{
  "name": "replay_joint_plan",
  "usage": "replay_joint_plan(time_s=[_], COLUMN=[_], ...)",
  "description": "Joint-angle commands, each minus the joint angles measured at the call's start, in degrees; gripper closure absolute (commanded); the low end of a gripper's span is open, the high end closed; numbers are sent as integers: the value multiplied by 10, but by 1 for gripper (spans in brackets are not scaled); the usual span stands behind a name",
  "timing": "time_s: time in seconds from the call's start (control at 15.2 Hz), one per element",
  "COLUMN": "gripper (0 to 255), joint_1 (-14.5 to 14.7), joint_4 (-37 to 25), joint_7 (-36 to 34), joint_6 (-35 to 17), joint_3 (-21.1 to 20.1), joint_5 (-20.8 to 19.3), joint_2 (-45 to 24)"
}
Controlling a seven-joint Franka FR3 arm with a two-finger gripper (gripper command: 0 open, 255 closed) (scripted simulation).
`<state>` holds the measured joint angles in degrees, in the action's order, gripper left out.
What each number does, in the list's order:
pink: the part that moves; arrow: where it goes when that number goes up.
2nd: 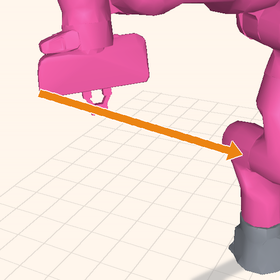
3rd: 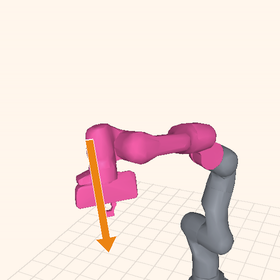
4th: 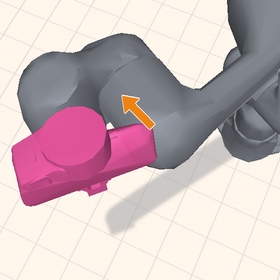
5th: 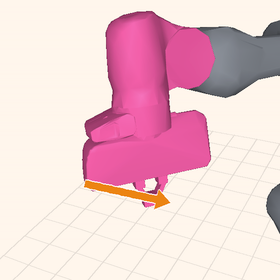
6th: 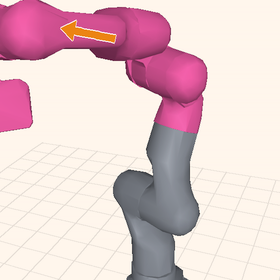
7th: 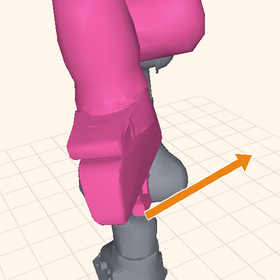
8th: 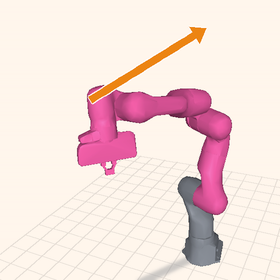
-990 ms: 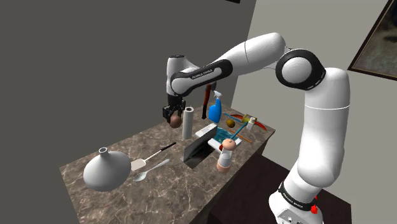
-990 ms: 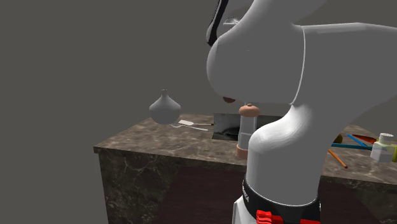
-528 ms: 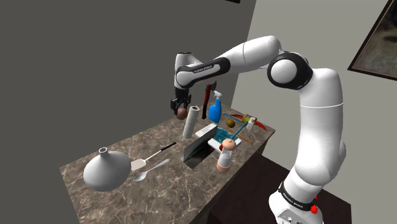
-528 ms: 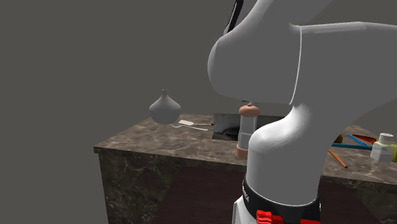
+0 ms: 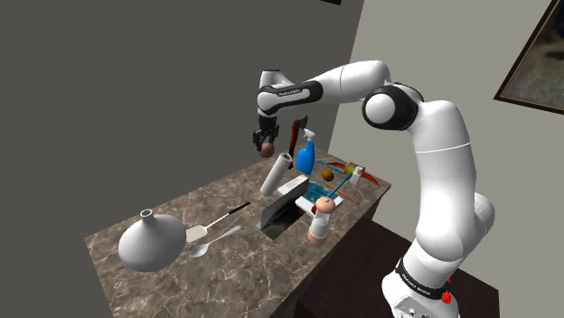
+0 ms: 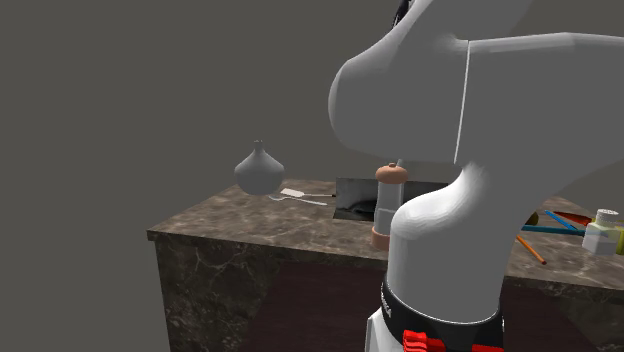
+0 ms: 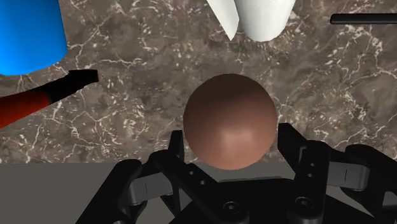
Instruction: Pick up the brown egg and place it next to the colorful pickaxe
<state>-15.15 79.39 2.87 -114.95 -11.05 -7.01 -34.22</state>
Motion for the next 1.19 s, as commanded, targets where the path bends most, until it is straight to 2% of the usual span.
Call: replay_joint_plan(time_s=[0.0, 0.2, 1.12], gripper=[255, 255, 255], joint_1=[-12, -25, -25], joint_4=[-47, -127, -77], joint_7=[22, 49, 44], joint_6=[17, 49, -35], joint_3=[5, 12, 16], joint_5=[0, 0, -6], joint_2=[-30, -77, -111])
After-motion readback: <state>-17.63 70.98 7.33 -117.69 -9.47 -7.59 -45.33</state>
